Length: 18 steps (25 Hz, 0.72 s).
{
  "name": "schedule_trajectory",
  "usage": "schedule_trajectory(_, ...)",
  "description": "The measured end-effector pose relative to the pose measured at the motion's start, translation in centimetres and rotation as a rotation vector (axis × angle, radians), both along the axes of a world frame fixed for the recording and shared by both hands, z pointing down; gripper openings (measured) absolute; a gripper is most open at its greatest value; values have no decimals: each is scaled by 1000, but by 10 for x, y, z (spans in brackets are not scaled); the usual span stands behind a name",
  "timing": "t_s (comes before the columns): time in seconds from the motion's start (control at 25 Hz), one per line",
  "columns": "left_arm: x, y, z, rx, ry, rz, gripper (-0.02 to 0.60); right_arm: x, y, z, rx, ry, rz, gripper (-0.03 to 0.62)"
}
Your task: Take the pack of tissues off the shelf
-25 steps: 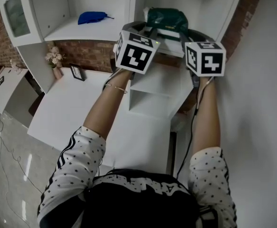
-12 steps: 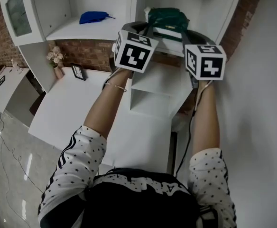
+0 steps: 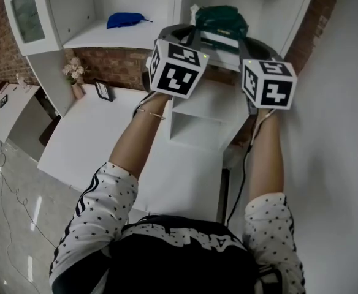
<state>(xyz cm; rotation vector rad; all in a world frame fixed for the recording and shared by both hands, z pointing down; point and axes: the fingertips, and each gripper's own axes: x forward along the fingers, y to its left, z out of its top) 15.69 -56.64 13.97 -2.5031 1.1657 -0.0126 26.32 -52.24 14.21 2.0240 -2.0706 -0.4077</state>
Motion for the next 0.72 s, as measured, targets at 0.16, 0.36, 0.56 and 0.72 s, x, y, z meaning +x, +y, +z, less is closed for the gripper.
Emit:
schedule_trajectory(0.16, -4, 7, -2, 13, 12, 7, 38, -4, 10, -6, 31, 8, 2, 49)
schedule_trajectory(0.36, -7, 14, -5, 27, 16, 18, 37, -9, 19, -8, 50, 21, 10, 48)
schedule_trajectory(0.56, -9, 23, -8, 43, 22, 27, 37, -11, 28, -9, 66, 20, 16, 48)
schedule_trajectory(0.72, -12, 29, -7, 53, 37, 35, 35, -15, 37, -10, 89, 27, 19, 46)
